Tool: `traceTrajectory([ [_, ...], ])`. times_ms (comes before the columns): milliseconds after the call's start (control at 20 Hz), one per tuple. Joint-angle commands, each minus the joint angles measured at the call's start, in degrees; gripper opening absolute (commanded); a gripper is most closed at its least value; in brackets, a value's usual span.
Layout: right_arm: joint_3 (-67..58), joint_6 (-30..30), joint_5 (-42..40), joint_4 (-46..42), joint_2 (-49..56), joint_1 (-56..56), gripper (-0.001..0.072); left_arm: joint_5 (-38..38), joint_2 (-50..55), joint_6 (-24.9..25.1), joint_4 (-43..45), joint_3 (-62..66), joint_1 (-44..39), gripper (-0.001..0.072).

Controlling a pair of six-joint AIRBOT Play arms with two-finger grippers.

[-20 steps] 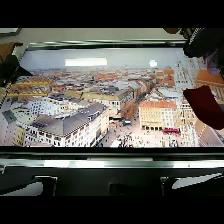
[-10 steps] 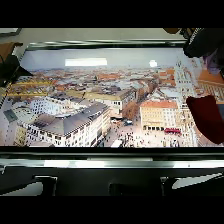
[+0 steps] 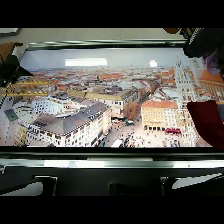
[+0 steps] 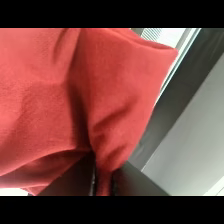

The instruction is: Fold the clothes and pants, and hang the long-sleeved shirts on hangers.

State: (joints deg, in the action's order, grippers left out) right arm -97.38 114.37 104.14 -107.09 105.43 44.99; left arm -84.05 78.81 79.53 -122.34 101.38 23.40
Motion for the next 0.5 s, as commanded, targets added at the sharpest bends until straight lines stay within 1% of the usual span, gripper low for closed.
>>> traceTrajectory([
  [0,2.34,-1.22,2.45,-0.46,-0.81,0.04,0.0034,-0.02,0.04,0.0,0.02,0.02,-0.02,0.0021],
  [100,4.2,-1.38,2.45,-0.61,-1.2,0.04,0.0034,-0.02,0.04,0.0,0.02,0.02,-0.02,0.002],
  [450,4.44,-2.6,2.47,-5.16,-2.69,0.04,0.0034,0.0,0.04,0.02,0.02,0.02,-0.02,0.0021],
])
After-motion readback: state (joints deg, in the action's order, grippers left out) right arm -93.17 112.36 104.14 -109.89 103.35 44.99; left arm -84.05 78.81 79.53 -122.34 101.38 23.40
